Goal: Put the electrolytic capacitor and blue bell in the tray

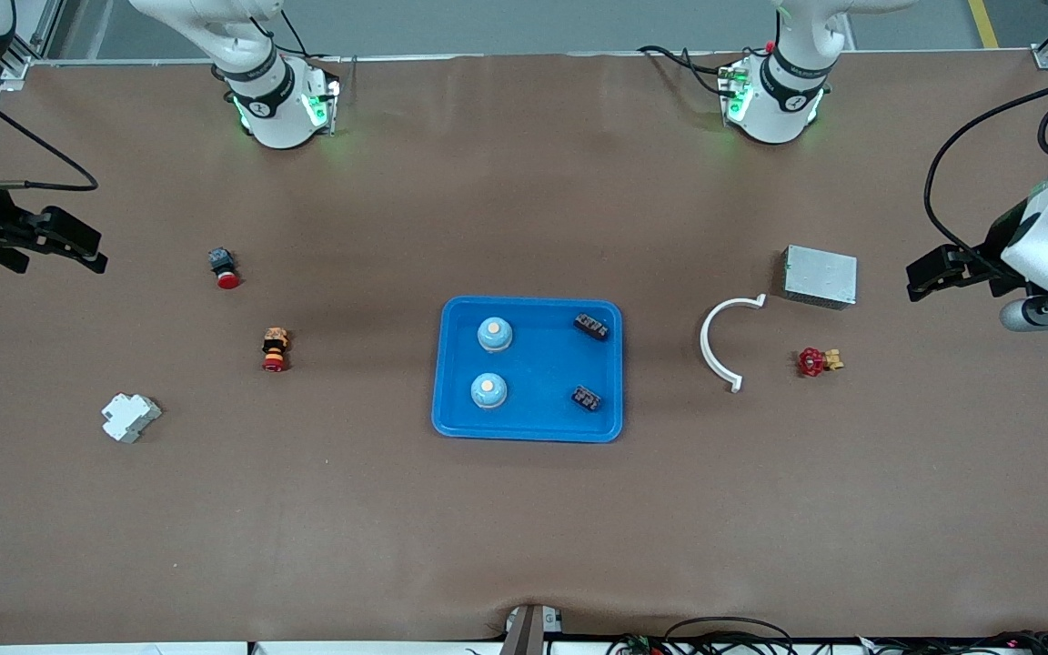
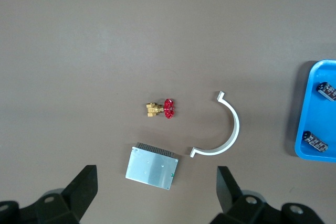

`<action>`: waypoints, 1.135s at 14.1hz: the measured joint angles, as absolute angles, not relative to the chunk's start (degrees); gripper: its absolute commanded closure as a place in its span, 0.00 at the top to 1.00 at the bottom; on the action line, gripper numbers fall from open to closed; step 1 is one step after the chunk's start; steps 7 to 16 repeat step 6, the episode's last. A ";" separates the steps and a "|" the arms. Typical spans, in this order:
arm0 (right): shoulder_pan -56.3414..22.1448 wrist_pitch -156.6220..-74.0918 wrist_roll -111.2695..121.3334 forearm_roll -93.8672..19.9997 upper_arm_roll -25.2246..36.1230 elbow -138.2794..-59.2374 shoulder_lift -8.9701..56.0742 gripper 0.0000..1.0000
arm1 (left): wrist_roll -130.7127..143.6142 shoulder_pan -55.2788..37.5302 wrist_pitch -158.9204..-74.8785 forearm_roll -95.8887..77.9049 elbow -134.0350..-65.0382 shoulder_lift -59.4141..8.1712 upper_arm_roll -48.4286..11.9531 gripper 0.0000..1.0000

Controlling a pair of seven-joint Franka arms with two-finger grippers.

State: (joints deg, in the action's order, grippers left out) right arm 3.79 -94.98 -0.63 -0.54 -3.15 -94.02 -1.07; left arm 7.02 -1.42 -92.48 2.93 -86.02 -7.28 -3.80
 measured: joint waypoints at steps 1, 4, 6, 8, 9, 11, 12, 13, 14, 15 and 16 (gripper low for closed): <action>3.79 -95.03 -0.63 -0.54 -3.15 -94.02 -1.07 1.00 | 7.02 -1.42 -92.43 2.93 -86.02 -7.28 -3.80 1.00; 3.79 -95.23 -0.63 -0.47 -3.14 -93.98 -1.07 1.00 | 6.99 -1.42 -92.38 2.93 -86.02 -7.28 -3.80 1.00; 3.79 -95.31 -0.63 -0.50 -3.14 -93.95 -1.07 1.00 | 6.99 -1.42 -92.37 2.93 -86.02 -7.28 -3.80 1.00; 3.79 -95.31 -0.63 -0.50 -3.14 -93.95 -1.07 1.00 | 6.99 -1.42 -92.37 2.93 -86.02 -7.28 -3.80 1.00; 3.79 -95.31 -0.63 -0.50 -3.14 -93.95 -1.07 1.00 | 6.99 -1.42 -92.37 2.93 -86.02 -7.28 -3.80 1.00; 3.79 -95.31 -0.63 -0.50 -3.14 -93.95 -1.07 1.00 | 6.99 -1.42 -92.37 2.93 -86.02 -7.28 -3.80 1.00; 3.79 -95.31 -0.63 -0.50 -3.14 -93.95 -1.07 1.00 | 6.99 -1.42 -92.37 2.93 -86.02 -7.28 -3.80 1.00; 3.79 -95.31 -0.63 -0.50 -3.14 -93.95 -1.07 1.00 | 6.99 -1.42 -92.37 2.93 -86.02 -7.28 -3.80 1.00; 3.79 -95.31 -0.63 -0.50 -3.14 -93.95 -1.07 1.00 | 6.99 -1.42 -92.37 2.93 -86.02 -7.28 -3.80 1.00; 3.79 -95.31 -0.63 -0.50 -3.14 -93.95 -1.07 1.00 | 6.99 -1.42 -92.37 2.93 -86.02 -7.28 -3.80 1.00; 3.79 -95.31 -0.63 -0.50 -3.14 -93.95 -1.07 1.00 | 6.99 -1.42 -92.37 2.93 -86.02 -7.28 -3.80 1.00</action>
